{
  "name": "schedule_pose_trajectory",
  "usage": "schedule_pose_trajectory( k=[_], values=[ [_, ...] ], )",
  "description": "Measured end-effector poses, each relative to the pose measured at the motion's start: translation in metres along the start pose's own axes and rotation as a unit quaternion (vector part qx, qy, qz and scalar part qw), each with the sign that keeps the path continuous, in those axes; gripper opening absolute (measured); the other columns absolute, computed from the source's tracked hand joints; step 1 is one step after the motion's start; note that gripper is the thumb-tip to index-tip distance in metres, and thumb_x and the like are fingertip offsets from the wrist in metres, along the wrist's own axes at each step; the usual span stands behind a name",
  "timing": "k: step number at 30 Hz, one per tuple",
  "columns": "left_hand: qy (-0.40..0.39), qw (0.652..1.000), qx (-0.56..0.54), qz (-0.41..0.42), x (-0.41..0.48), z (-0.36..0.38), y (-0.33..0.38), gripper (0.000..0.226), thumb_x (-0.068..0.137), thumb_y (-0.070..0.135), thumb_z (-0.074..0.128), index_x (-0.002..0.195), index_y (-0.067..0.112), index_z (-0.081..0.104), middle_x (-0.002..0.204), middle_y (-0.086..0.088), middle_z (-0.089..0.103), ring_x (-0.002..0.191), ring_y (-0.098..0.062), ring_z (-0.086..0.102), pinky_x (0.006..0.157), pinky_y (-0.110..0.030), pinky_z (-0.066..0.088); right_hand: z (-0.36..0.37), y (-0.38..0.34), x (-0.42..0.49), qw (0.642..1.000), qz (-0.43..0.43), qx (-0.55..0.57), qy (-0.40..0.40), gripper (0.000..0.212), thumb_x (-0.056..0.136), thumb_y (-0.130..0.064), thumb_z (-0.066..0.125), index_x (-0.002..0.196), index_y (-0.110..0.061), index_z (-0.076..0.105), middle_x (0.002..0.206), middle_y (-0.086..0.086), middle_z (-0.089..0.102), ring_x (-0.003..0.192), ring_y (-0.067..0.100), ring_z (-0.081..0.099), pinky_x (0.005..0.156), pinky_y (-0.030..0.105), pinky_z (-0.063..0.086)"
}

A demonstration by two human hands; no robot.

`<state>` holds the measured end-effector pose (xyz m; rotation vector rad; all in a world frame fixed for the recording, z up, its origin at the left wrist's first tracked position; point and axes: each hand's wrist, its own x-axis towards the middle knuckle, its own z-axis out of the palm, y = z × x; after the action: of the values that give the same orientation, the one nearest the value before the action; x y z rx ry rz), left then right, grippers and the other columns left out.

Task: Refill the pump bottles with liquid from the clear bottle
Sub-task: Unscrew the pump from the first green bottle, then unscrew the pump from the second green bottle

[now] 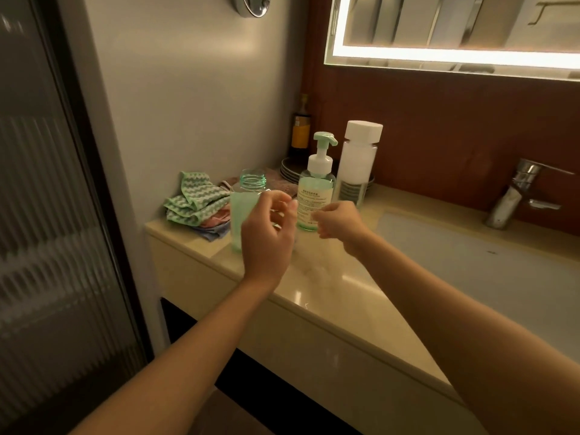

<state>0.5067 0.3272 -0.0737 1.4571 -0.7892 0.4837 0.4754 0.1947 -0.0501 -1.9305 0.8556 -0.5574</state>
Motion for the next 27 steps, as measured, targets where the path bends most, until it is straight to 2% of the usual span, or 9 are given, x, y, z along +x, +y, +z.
schedule_pose_trajectory(
  k=[3,5,7,11,13,18,21,24,27],
  values=[
    [-0.032,0.999,0.002,-0.026,0.003,0.022,0.008,0.01,0.089,0.015,0.058,0.097,0.009,0.059,0.086,0.002,0.063,0.069,0.001,0.056,0.06,-0.006,0.043,-0.028,0.006,0.002,0.998,0.003,0.022,0.055,0.018,0.086,-0.011,0.06,0.101,0.0,0.06,0.089,0.012,0.06,0.069,0.017,0.058,0.065,0.028,0.055],
    [-0.068,0.996,0.011,-0.063,0.01,0.038,0.009,0.024,0.089,0.016,0.059,0.111,0.008,0.056,0.102,-0.005,0.064,0.083,-0.005,0.058,0.072,-0.008,0.044,-0.044,0.01,0.001,0.996,-0.002,0.04,0.081,0.007,0.086,-0.01,0.06,0.089,-0.004,0.06,0.085,0.014,0.06,0.068,0.019,0.058,0.066,0.029,0.055],
    [-0.106,0.989,0.036,-0.1,0.021,0.056,0.006,0.042,0.088,0.018,0.06,0.126,0.007,0.047,0.119,-0.009,0.058,0.105,-0.015,0.055,0.086,-0.02,0.043,-0.055,0.013,-0.001,0.995,-0.01,0.042,0.09,0.005,0.086,-0.012,0.059,0.084,-0.007,0.059,0.087,0.014,0.061,0.07,0.021,0.058,0.068,0.031,0.055],
    [-0.123,0.971,0.082,-0.19,0.043,0.084,-0.008,0.076,0.083,0.027,0.066,0.143,0.008,0.023,0.139,-0.011,0.042,0.126,-0.026,0.042,0.098,-0.035,0.038,-0.067,0.018,-0.006,0.995,-0.028,0.042,0.089,0.009,0.087,-0.015,0.059,0.092,-0.007,0.061,0.088,0.012,0.063,0.077,0.02,0.059,0.076,0.034,0.054],
    [-0.125,0.962,0.103,-0.218,0.05,0.093,-0.018,0.087,0.08,0.03,0.069,0.144,0.008,0.016,0.144,-0.012,0.034,0.131,-0.028,0.036,0.104,-0.041,0.036,-0.073,0.02,-0.007,0.994,-0.035,0.04,0.092,0.008,0.088,-0.017,0.058,0.092,-0.01,0.061,0.089,0.009,0.064,0.081,0.02,0.061,0.079,0.035,0.054],
    [-0.117,0.955,0.077,-0.261,0.061,0.109,-0.035,0.103,0.07,0.031,0.079,0.145,0.006,0.012,0.147,-0.013,0.03,0.134,-0.028,0.031,0.107,-0.04,0.031,-0.09,0.018,-0.003,0.992,-0.044,0.058,0.098,0.011,0.089,-0.016,0.056,0.095,-0.007,0.062,0.09,0.01,0.064,0.082,0.02,0.06,0.078,0.033,0.053],
    [-0.133,0.95,0.055,-0.279,0.066,0.113,-0.04,0.101,0.067,0.031,0.081,0.143,0.009,0.019,0.142,-0.011,0.038,0.129,-0.028,0.039,0.104,-0.042,0.037,-0.091,0.018,-0.001,0.995,-0.039,0.058,0.078,0.011,0.09,-0.017,0.056,0.095,-0.008,0.061,0.091,0.01,0.063,0.084,0.019,0.06,0.077,0.03,0.053],
    [-0.172,0.947,0.078,-0.26,0.066,0.11,-0.04,0.076,0.066,0.032,0.081,0.125,0.013,0.038,0.124,-0.006,0.054,0.113,-0.025,0.053,0.089,-0.039,0.045,-0.091,0.019,-0.001,0.995,-0.038,0.059,0.068,0.011,0.09,-0.017,0.056,0.094,-0.008,0.061,0.09,0.009,0.064,0.082,0.018,0.06,0.074,0.029,0.052],
    [-0.205,0.943,0.101,-0.241,0.063,0.103,-0.031,0.067,0.065,0.033,0.082,0.116,0.014,0.042,0.117,-0.005,0.057,0.106,-0.023,0.056,0.087,-0.039,0.048,-0.091,0.016,-0.004,0.996,-0.045,0.057,0.06,0.01,0.09,-0.019,0.057,0.092,-0.01,0.061,0.088,0.008,0.064,0.08,0.017,0.06,0.075,0.031,0.053]
  ],
)
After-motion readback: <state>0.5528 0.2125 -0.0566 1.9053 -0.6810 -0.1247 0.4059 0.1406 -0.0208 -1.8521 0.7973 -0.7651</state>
